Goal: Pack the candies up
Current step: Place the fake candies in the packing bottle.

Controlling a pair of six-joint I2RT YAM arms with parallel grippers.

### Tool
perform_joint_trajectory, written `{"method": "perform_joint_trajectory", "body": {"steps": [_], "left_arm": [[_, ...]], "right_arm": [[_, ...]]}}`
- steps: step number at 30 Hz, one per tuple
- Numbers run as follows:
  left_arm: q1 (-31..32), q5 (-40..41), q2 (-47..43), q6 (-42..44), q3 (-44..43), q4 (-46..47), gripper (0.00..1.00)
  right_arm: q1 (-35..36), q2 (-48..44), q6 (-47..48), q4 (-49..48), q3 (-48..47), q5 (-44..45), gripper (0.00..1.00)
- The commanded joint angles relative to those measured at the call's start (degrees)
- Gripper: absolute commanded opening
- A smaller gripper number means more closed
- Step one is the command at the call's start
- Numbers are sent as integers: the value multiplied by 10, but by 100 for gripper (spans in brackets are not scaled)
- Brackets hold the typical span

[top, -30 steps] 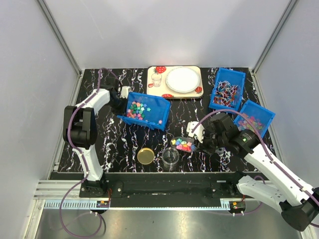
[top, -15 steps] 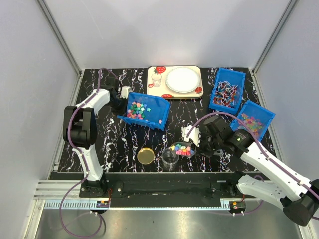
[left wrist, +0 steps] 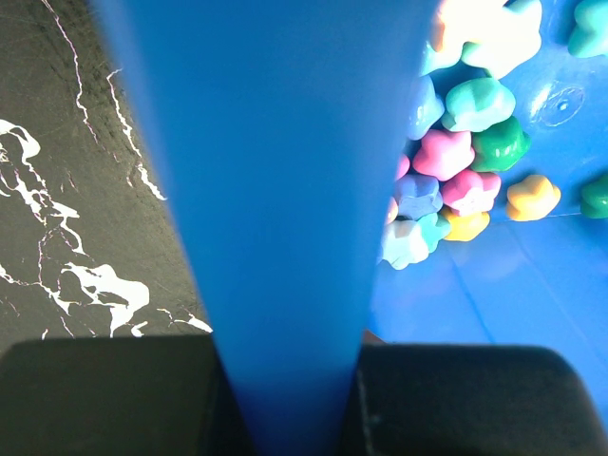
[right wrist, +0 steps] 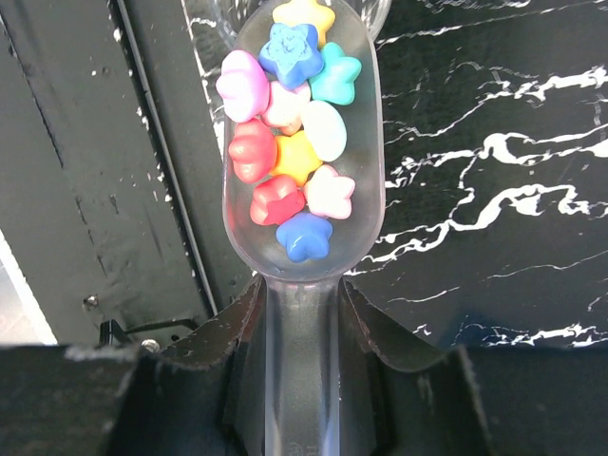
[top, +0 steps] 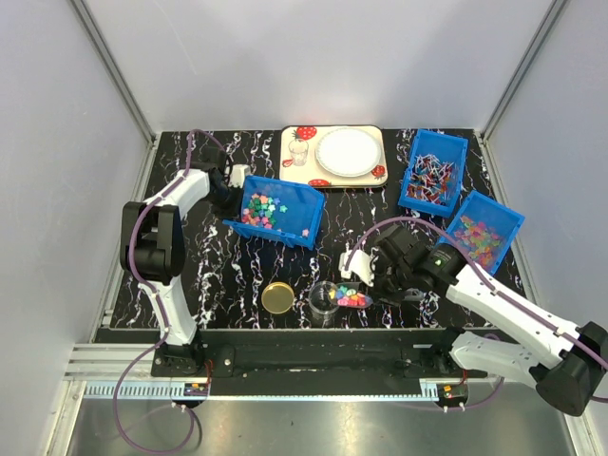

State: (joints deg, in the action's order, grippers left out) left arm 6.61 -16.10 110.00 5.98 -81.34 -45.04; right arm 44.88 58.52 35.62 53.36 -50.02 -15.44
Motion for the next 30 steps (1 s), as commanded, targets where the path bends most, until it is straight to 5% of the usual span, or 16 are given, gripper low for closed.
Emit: {"method": "perform_joint_trajectory", "body": {"steps": [1, 30], "left_arm": [[-2, -22, 15, 3, -4, 36, 0], [-2, -24, 14, 3, -3, 35, 0]], "right_arm": [[14, 12, 1, 11, -32, 16, 0], [49, 63, 9, 57, -91, 53, 0]]}}
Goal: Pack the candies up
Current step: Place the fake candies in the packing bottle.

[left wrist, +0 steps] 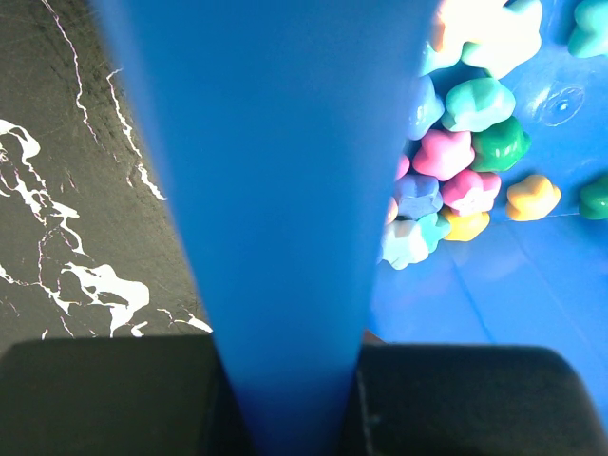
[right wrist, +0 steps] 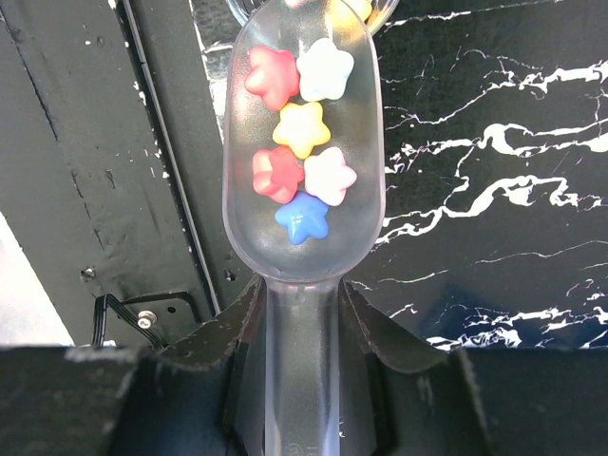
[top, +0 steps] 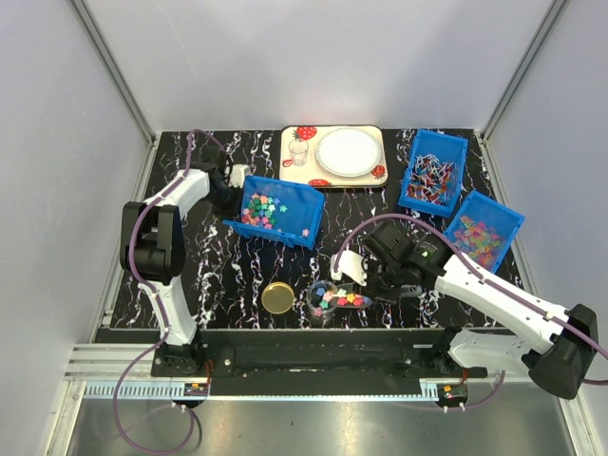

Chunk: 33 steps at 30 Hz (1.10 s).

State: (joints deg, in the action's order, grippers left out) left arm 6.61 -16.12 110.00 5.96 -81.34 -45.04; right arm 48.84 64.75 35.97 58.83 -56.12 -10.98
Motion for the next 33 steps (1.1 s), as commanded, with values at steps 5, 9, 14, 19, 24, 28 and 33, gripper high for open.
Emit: {"method": "perform_joint_trajectory", "body": {"steps": [5, 9, 14, 19, 24, 28, 33], "left_arm": [[-2, -24, 15, 3, -3, 35, 0], [-2, -24, 14, 3, -2, 35, 0], [-2, -25, 14, 5, -3, 35, 0], [-2, -26, 14, 4, -3, 35, 0], [-2, -26, 15, 5, -2, 35, 0], [-2, -25, 16, 5, -3, 36, 0], [-2, -25, 16, 5, -3, 35, 0]], "right_arm": [[13, 7, 6, 4, -34, 10, 0], [16, 11, 7, 8, -37, 14, 0], [21, 20, 8, 16, -48, 21, 0], [27, 27, 9, 22, -58, 28, 0], [36, 40, 10, 30, -64, 39, 0], [42, 50, 12, 38, -74, 50, 0], [53, 61, 13, 45, -85, 60, 0]]}}
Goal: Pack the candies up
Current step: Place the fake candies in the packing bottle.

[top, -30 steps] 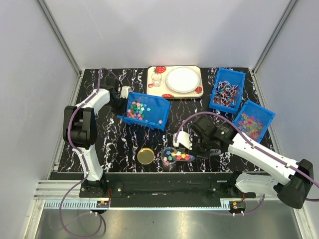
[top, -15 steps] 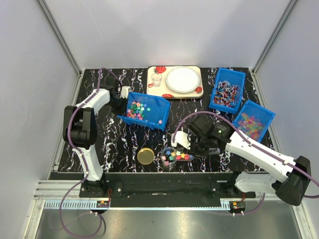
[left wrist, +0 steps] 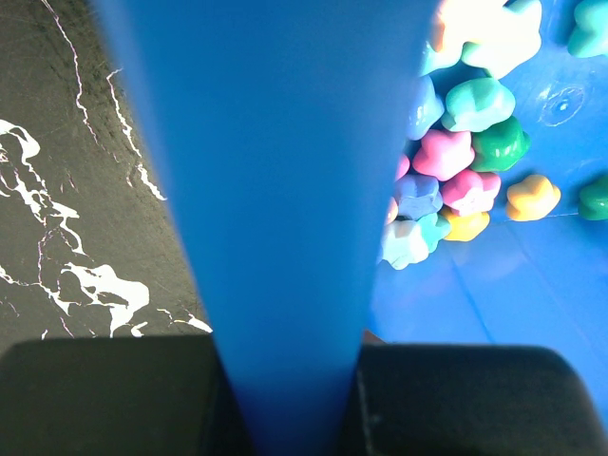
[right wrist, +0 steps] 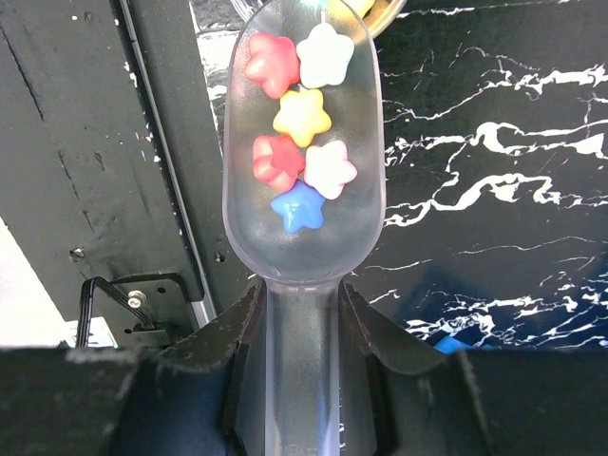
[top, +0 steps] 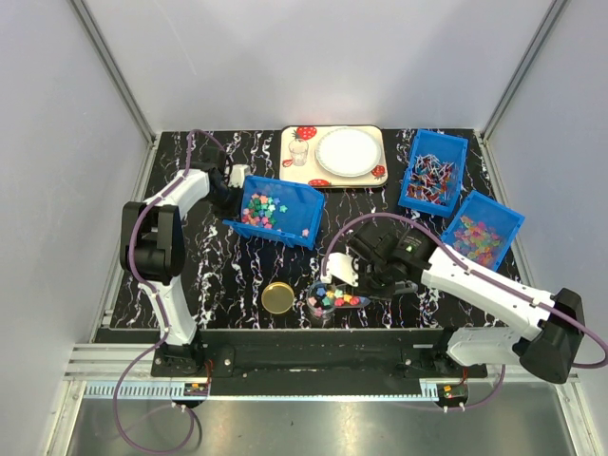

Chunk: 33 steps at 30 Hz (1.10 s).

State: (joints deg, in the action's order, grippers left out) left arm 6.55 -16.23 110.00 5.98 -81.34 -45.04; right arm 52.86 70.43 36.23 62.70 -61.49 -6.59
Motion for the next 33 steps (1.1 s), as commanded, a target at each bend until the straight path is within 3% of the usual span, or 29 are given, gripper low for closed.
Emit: {"method": "perform_joint_trajectory", "body": {"steps": [1, 33], "left_arm": [[-1, -25, 16, 5, -3, 35, 0], [-1, -27, 18, 5, -2, 36, 0]], "right_arm": [[13, 8, 10, 8, -32, 18, 0], [36, 38, 9, 36, -73, 43, 0]]}}
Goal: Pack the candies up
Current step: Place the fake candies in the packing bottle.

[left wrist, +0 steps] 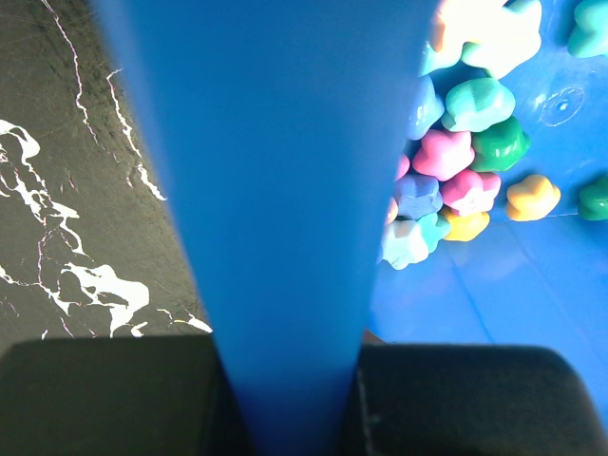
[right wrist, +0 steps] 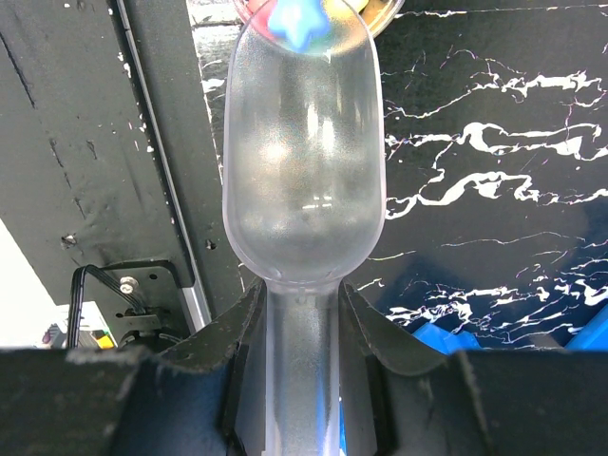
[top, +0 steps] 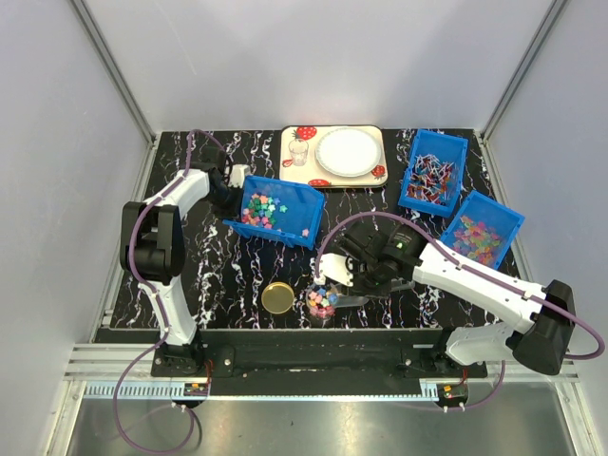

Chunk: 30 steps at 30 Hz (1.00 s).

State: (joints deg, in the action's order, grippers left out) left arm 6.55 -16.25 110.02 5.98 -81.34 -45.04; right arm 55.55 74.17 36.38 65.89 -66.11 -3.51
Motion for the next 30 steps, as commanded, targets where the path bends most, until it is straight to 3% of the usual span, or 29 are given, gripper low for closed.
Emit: {"method": "perform_joint_trajectory", "body": {"steps": [1, 12, 18, 22, 30], "left_arm": [[-1, -27, 17, 6, -3, 36, 0], [-1, -27, 18, 5, -3, 36, 0], [-1, -27, 17, 5, -3, 36, 0], [-1, -28, 15, 5, -2, 36, 0], [-1, -27, 11, 5, 0, 36, 0]], "right_arm": [[10, 2, 5, 3, -28, 13, 0], [10, -1, 3, -1, -39, 11, 0], [9, -6, 11, -72, -13, 110, 0], [4, -10, 14, -127, 6, 127, 0], [-101, 24, 20, -242, 3, 84, 0]]}}
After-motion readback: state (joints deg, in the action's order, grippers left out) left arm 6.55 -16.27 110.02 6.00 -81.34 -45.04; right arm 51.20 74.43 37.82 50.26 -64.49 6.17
